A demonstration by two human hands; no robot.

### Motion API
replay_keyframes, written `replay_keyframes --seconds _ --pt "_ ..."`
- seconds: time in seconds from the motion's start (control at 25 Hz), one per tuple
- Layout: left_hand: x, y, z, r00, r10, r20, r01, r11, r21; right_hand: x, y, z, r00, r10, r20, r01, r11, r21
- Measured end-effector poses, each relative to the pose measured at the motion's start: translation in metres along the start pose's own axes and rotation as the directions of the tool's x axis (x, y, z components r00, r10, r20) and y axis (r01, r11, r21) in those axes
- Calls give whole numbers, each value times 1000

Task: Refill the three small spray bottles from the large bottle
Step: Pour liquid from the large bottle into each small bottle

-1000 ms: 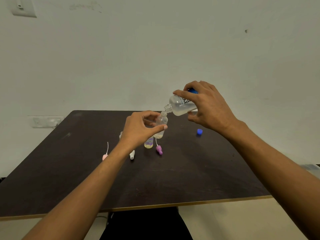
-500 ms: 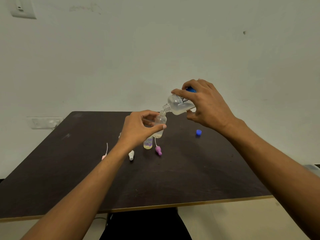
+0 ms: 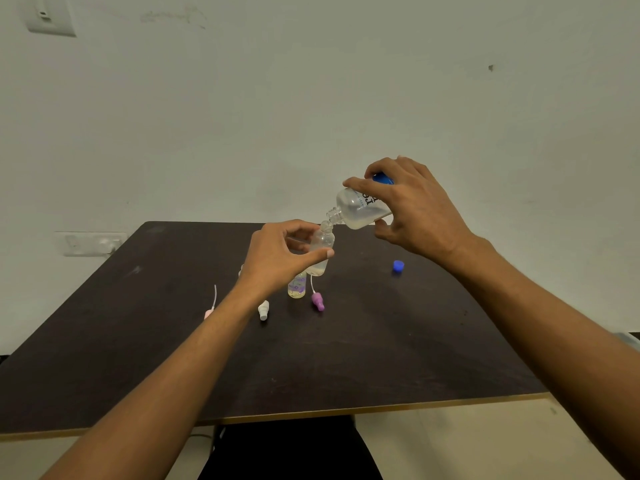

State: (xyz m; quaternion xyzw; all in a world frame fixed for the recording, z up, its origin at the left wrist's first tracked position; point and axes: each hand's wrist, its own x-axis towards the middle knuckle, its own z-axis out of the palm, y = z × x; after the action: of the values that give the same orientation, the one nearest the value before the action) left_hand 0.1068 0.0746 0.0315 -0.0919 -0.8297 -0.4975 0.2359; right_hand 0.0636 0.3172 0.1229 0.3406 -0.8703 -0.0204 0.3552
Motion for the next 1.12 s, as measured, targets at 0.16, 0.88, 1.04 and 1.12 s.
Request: replay_keyframes --seconds 0.16,0.88,1.04,1.12 --pt "0 0 0 1000 1 -9 -1 1000 -9 2 0 1 1000 -8 -4 8 1000 -17" --pt "-1 -3 -1 1000 1 -14 -1 1000 11 5 -3 0 999 -39 -38 37 998 -56" --pt "-1 -5 0 1000 -2 -17 2 1000 12 4 -4 0 998 -46 -44 43 998 -56" --pt "-1 -4 0 1000 -2 -17 2 1000 15 4 -4 -1 998 -50 -49 47 997 -58"
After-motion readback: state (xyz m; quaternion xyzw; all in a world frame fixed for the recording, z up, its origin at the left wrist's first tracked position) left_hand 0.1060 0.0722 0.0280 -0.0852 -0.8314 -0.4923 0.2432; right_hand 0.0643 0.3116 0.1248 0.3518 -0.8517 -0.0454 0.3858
